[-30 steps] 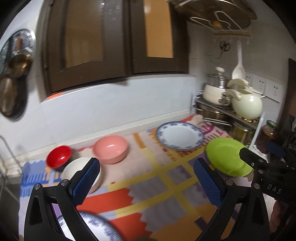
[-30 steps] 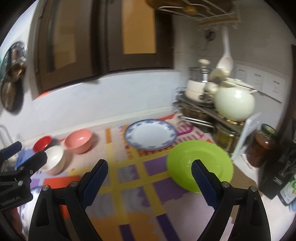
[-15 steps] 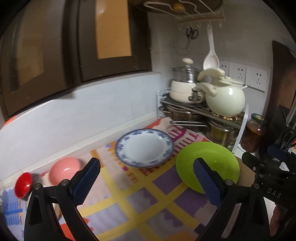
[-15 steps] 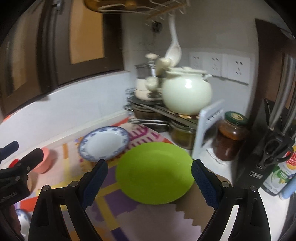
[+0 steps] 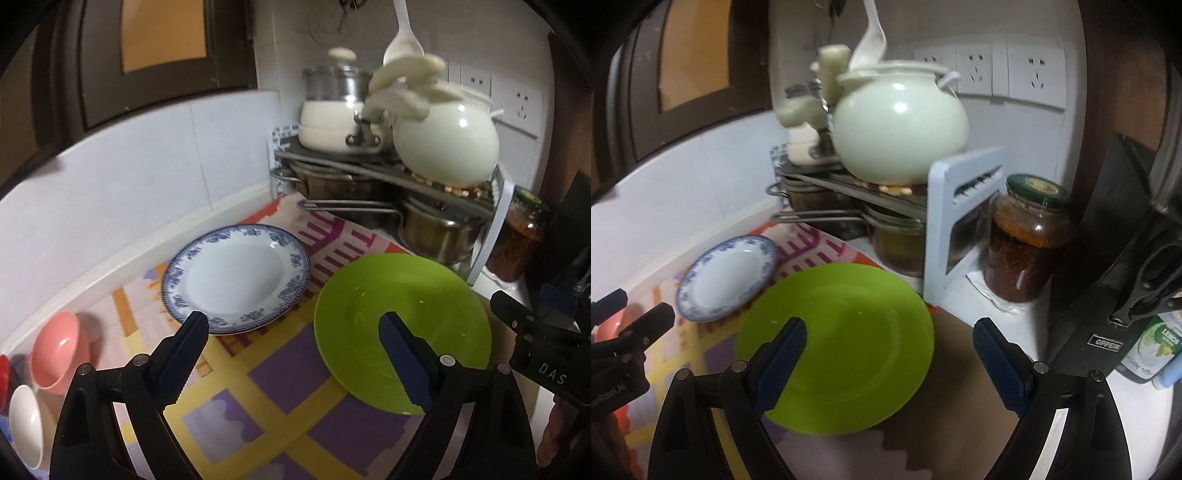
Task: Organize plates and bowls
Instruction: 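Move both grippers to the rim of the lime-green plate, then close both grippers on the lime-green plate rim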
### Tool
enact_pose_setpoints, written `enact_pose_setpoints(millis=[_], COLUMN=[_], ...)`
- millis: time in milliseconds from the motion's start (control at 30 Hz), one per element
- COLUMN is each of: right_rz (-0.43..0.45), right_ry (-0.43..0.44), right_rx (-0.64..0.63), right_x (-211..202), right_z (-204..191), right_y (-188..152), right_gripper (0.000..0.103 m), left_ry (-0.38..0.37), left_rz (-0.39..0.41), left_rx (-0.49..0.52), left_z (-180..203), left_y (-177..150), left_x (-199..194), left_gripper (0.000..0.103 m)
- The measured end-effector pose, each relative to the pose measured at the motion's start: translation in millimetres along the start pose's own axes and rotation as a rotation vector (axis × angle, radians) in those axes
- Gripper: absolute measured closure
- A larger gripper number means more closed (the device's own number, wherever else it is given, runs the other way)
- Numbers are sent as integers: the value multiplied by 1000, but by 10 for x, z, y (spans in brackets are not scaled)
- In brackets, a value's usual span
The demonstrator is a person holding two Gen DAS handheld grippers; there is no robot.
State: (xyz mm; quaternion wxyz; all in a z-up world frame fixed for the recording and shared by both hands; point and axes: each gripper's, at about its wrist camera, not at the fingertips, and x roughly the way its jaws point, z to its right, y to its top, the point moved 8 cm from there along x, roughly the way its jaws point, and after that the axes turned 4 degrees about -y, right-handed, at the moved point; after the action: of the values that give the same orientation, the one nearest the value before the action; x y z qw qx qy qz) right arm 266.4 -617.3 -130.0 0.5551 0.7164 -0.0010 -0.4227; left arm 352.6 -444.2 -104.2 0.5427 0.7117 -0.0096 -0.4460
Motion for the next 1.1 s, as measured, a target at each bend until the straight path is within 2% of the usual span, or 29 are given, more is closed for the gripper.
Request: enact_pose_setpoints(millis=[200, 433, 633, 1100], right_rz=[-46, -104, -160, -216], right_ry=[-33, -42, -38, -12], right_rx=[-1, -2, 1, -1], right_x=[369, 725, 949, 1156], right_z=[82, 115, 123, 111], right_y=[-59, -145, -246, -315], right_gripper=[11, 12, 20, 41], left_ry=[-27, -65, -86, -148], left_rz=[-53, -127, -163, -237], left_rx=[21, 12, 20, 19], left_z=[96, 153, 207, 305], left_y=[-75, -178, -226, -291], left_x=[394, 775, 983, 1247], left_gripper=[18, 23, 29, 53])
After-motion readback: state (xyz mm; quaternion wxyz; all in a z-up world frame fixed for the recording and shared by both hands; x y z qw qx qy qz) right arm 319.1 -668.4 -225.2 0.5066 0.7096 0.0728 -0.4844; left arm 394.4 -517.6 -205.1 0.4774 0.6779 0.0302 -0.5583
